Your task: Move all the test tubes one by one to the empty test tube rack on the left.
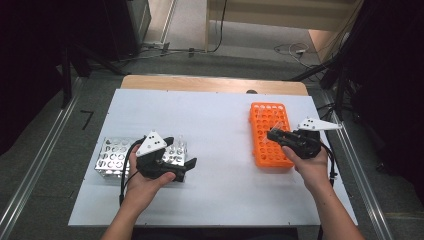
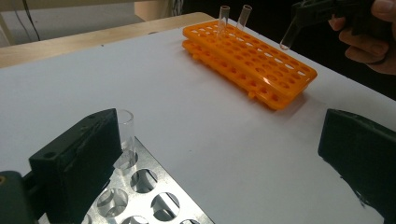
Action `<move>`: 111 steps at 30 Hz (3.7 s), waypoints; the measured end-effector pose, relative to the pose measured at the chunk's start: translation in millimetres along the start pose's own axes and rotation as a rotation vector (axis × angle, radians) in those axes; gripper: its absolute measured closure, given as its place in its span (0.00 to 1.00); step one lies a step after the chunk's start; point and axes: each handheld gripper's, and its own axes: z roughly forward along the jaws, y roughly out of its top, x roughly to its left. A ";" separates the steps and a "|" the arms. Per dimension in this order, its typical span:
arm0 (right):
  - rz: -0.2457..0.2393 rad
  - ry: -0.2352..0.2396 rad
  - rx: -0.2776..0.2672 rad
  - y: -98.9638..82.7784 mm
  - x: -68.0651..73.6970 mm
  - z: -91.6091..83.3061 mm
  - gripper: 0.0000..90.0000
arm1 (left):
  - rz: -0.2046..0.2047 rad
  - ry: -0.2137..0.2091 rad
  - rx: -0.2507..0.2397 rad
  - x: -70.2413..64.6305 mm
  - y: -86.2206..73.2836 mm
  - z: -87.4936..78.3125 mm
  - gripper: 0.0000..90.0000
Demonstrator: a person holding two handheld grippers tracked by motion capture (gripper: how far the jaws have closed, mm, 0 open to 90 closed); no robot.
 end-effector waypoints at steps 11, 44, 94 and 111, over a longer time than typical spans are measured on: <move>-0.040 0.071 0.007 -5.6 29.7 1.8 0.82 | 0.008 -0.008 -0.002 -4.2 2.0 0.9 0.00; -0.190 0.275 0.105 -13.8 117.3 40.4 0.82 | 0.077 -0.154 -0.002 -58.2 12.5 21.6 0.35; -0.209 0.339 0.103 -12.4 130.2 45.3 0.46 | 0.114 -0.141 -0.052 -56.3 21.0 16.7 0.84; -0.143 0.271 0.042 -9.5 93.6 27.3 0.16 | 0.094 -0.039 -0.113 -20.7 34.3 -1.8 0.84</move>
